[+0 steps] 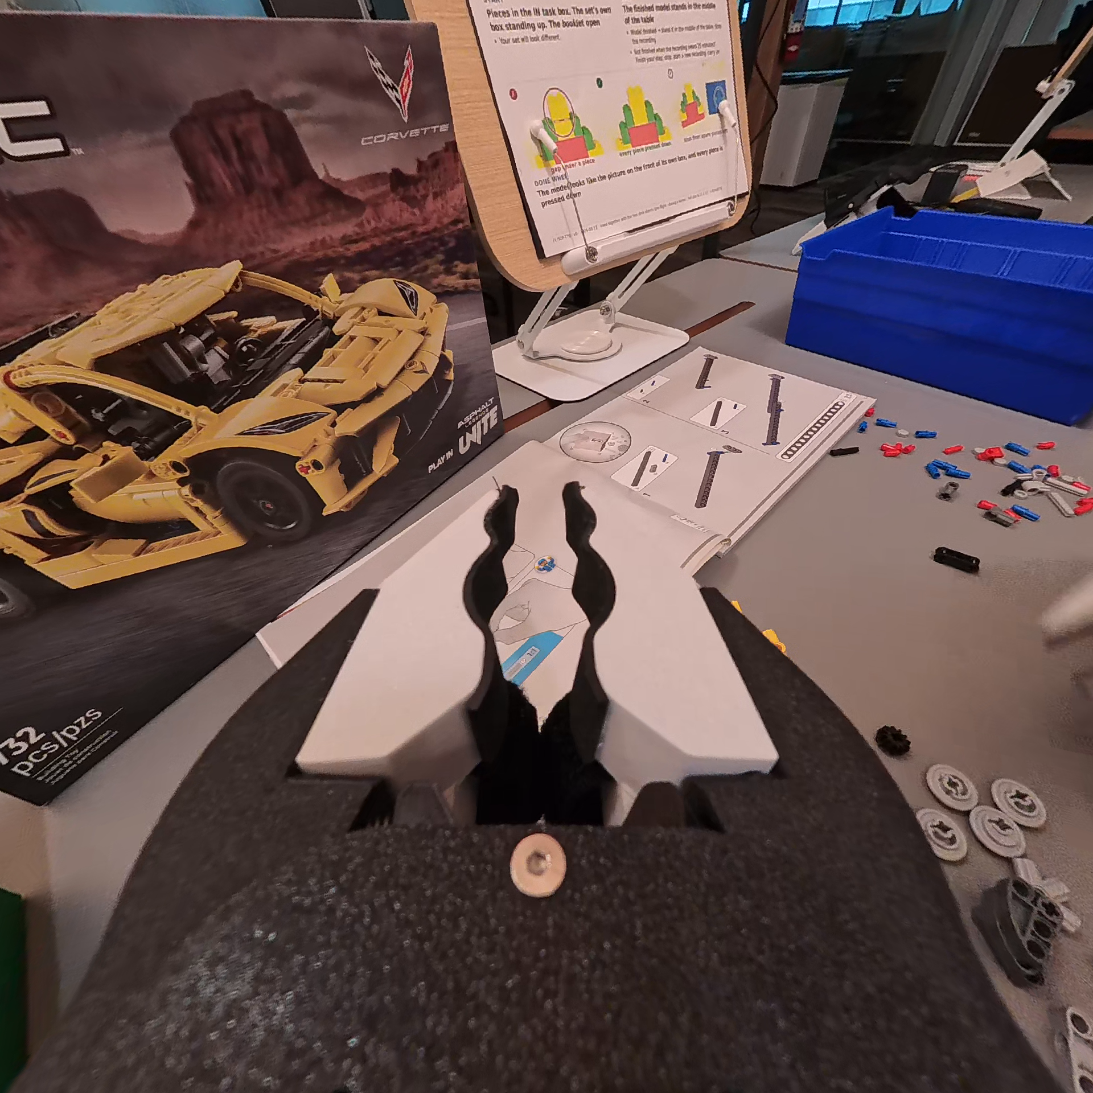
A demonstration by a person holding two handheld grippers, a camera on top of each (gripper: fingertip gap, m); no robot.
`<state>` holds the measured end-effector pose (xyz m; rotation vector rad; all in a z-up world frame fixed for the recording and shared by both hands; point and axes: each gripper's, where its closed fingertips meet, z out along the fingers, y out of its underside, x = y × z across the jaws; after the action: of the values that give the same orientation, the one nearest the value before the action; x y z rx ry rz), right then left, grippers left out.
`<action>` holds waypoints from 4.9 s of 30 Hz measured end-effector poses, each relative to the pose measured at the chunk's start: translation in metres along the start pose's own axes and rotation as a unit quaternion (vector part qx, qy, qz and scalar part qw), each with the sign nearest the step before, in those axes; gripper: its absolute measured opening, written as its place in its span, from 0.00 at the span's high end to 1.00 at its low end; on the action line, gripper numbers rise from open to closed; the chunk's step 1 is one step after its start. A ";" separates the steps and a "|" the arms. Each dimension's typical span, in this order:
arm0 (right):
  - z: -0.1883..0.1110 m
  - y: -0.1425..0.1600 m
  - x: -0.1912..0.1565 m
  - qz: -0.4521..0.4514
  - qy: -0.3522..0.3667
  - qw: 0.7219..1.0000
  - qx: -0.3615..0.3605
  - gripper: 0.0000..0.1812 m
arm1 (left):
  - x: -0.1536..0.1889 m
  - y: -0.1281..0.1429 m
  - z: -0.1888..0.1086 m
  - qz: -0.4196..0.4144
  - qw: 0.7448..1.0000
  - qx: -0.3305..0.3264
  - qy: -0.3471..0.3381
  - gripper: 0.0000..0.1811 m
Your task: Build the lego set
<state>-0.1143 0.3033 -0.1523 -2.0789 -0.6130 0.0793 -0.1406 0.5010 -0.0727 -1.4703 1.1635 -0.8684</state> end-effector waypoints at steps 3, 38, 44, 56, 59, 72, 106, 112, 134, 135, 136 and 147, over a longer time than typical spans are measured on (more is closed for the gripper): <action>-0.036 0.068 0.065 0.086 0.103 0.990 -0.053 0.87 | 0.005 0.002 0.004 0.003 1.000 -0.008 0.008 0.92; 0.084 -0.030 -0.021 -0.085 -0.177 0.977 -0.078 0.96 | 0.010 0.051 -0.094 -0.057 0.992 0.000 -0.112 0.93; 0.103 -0.040 -0.033 -0.134 -0.223 0.963 -0.067 0.96 | 0.006 0.056 -0.094 -0.018 0.990 -0.012 -0.138 0.94; 0.100 -0.016 -0.031 -0.174 -0.262 0.943 -0.108 0.96 | 0.009 0.066 -0.086 -0.026 0.992 -0.031 -0.116 0.94; 0.102 -0.010 -0.029 -0.183 -0.259 0.940 -0.123 0.94 | 0.010 0.066 -0.086 -0.022 0.993 -0.032 -0.116 0.94; 0.013 0.013 0.104 0.043 -0.027 0.998 -0.024 0.84 | 0.044 0.045 -0.073 -0.036 0.997 -0.036 -0.060 0.97; -0.108 0.112 0.151 0.234 0.256 0.936 0.057 0.85 | 0.036 0.051 -0.096 -0.033 0.989 -0.002 -0.141 0.85; -0.114 0.110 0.149 0.239 0.258 0.933 0.073 0.85 | 0.028 0.056 -0.102 -0.078 0.988 0.012 -0.133 0.85; -0.104 0.094 0.135 0.195 0.220 0.951 0.096 0.84 | 0.036 0.066 -0.095 -0.075 0.991 -0.013 -0.110 0.85; -0.105 0.093 0.135 0.191 0.220 0.952 0.099 0.84 | 0.036 0.067 -0.094 -0.071 0.991 -0.016 -0.110 0.85; -0.105 0.092 0.134 0.188 0.219 0.952 0.102 0.85 | 0.037 0.068 -0.093 -0.067 0.992 -0.019 -0.110 0.85; -0.108 0.094 0.137 0.204 0.221 0.948 0.106 0.85 | 0.039 0.070 -0.091 -0.069 0.992 -0.024 -0.102 0.85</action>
<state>0.0737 0.2407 -0.1437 -1.8955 0.0999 -0.0815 -0.2308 0.4380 -0.1238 -1.6540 0.9457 -0.7658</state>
